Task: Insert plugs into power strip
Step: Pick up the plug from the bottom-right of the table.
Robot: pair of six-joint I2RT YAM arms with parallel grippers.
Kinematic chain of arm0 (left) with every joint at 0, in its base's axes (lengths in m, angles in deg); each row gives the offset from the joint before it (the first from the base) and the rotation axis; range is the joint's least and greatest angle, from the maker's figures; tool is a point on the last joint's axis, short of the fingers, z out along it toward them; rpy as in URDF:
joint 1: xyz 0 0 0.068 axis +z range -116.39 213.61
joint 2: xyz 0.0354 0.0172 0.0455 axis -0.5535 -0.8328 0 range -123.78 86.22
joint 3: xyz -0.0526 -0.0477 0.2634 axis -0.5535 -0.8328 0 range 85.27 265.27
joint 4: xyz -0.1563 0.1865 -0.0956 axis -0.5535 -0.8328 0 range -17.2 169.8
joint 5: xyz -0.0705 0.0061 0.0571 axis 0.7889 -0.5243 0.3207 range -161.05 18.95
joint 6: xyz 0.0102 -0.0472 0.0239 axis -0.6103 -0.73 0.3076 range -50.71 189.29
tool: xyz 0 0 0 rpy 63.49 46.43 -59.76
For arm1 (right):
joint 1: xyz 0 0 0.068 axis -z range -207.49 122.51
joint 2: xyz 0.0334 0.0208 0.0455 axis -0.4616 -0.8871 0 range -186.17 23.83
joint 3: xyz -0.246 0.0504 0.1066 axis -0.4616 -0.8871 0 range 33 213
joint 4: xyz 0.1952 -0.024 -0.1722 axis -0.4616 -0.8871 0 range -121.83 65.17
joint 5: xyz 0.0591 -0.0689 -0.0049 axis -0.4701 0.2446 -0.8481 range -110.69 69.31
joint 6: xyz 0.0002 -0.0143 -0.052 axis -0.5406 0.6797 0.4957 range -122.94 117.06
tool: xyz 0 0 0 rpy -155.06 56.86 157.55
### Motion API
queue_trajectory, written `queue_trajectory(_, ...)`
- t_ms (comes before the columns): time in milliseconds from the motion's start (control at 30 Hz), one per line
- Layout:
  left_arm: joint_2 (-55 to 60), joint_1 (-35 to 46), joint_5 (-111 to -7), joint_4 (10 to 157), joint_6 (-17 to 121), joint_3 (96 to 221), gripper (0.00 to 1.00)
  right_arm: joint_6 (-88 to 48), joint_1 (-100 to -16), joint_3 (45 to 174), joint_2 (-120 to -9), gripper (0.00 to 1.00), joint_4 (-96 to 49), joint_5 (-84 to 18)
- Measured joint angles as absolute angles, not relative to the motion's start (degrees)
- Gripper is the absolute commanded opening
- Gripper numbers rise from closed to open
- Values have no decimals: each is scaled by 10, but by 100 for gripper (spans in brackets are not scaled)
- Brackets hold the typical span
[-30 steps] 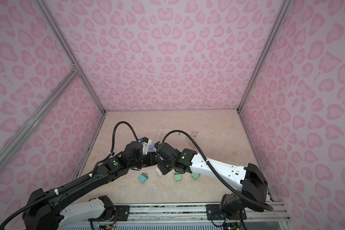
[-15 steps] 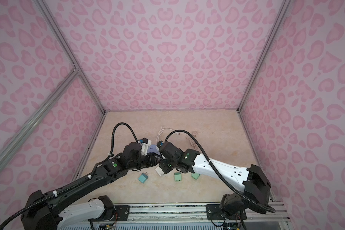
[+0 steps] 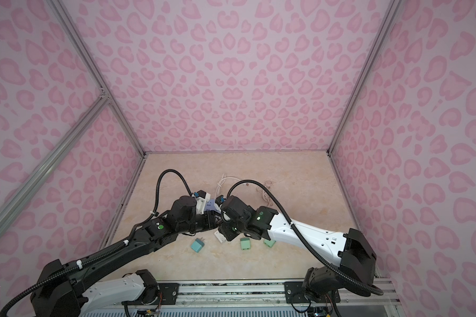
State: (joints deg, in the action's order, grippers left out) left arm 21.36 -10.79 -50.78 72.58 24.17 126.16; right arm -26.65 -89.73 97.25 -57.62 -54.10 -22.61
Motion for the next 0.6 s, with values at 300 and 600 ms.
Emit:
queue_trajectory(300,212,-108,-495,755,243,1250,41,-264,-892,972,-576,0,-546,-230)
queue_trajectory(600,222,-108,-497,754,233,1244,46,-257,-885,971,-568,0,-548,-224)
